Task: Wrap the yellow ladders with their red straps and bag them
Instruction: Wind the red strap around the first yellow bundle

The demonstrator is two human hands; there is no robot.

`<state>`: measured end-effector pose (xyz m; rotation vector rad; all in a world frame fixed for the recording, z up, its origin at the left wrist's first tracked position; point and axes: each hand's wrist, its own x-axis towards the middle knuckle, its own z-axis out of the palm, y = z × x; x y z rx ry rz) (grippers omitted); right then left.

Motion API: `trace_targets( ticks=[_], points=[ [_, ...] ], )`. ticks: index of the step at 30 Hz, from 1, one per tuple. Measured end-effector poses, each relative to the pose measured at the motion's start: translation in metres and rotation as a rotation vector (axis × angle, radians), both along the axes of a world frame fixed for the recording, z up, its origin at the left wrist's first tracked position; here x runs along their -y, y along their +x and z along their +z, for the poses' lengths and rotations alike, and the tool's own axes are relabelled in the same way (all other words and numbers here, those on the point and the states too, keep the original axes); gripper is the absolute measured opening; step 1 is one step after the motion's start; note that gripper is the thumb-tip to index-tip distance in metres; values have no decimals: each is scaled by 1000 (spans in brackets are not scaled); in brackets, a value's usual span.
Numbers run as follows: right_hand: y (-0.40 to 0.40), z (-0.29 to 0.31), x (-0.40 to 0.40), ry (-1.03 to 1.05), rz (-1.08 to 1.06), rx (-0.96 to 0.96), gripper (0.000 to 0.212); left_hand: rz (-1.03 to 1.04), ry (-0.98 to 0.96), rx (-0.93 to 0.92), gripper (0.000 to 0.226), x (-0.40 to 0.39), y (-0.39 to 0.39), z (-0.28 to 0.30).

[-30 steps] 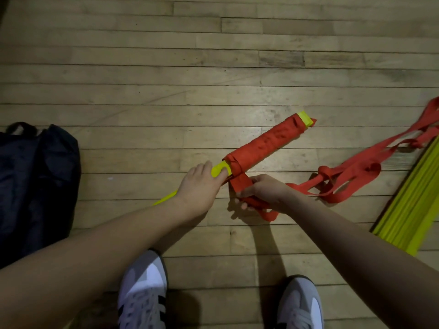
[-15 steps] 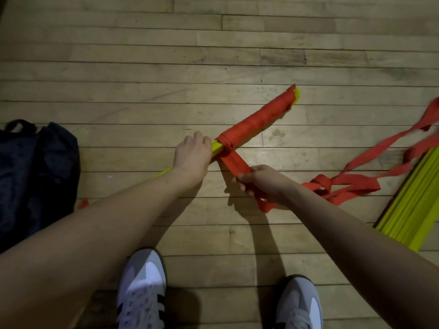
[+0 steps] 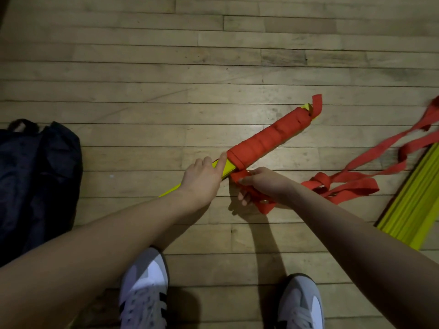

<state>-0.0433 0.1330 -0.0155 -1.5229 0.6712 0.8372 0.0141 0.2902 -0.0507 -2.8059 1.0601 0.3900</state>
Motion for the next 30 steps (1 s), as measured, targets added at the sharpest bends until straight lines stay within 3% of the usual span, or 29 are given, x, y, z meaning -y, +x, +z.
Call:
trace_targets(
  ticks=[5,11,14,17,20,23,30],
  points=[
    [-7,8,11,202,-6,-57,30,148,50,-11,70,-1,23,8],
    [-5,-1,12,267,-25,-10,11,174,61,34,65,1,43,14],
    [0,1,9,291,15,16,13,132,23,62,54,4,31,12],
    [2,-3,7,195,0,33,24,-2,45,121,61,-4,15,7],
    [0,-11,3,89,-33,37,23,-143,-32,177,62,-12,2,2],
    [-4,-16,1,-14,-17,35,32,-139,-82,24,58,-8,-14,4],
    [-9,-21,-2,-23,-79,31,32,215,-95,-195,54,7,-11,15]
  ],
)
